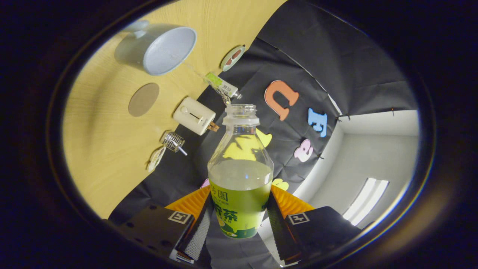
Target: Take the bottle from table, then pour the juice into the cup, finally place the bottle on the coaster
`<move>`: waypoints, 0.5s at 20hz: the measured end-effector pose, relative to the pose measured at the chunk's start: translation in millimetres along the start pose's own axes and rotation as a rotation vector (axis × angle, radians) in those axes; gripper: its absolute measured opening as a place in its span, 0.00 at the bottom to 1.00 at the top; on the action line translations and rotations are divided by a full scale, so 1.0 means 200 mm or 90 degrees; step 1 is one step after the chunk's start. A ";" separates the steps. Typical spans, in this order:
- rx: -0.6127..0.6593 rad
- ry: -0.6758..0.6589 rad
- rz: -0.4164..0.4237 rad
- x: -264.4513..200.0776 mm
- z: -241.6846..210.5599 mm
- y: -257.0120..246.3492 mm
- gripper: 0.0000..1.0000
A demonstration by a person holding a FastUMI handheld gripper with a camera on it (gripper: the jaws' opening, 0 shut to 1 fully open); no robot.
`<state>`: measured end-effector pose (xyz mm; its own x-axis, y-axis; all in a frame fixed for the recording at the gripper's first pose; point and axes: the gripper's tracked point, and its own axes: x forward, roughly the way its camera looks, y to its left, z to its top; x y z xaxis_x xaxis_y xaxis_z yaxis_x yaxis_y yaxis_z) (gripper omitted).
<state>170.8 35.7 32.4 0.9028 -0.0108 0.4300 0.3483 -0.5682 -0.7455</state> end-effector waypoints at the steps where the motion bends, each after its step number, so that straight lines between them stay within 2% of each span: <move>1: -0.007 -0.003 -0.005 -0.01 0.01 -0.01 0.79; 10: -0.054 -0.002 -0.024 -0.01 0.00 -0.06 0.79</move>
<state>164.9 42.8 39.7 0.8904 0.0136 0.4550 0.3587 -0.6364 -0.6829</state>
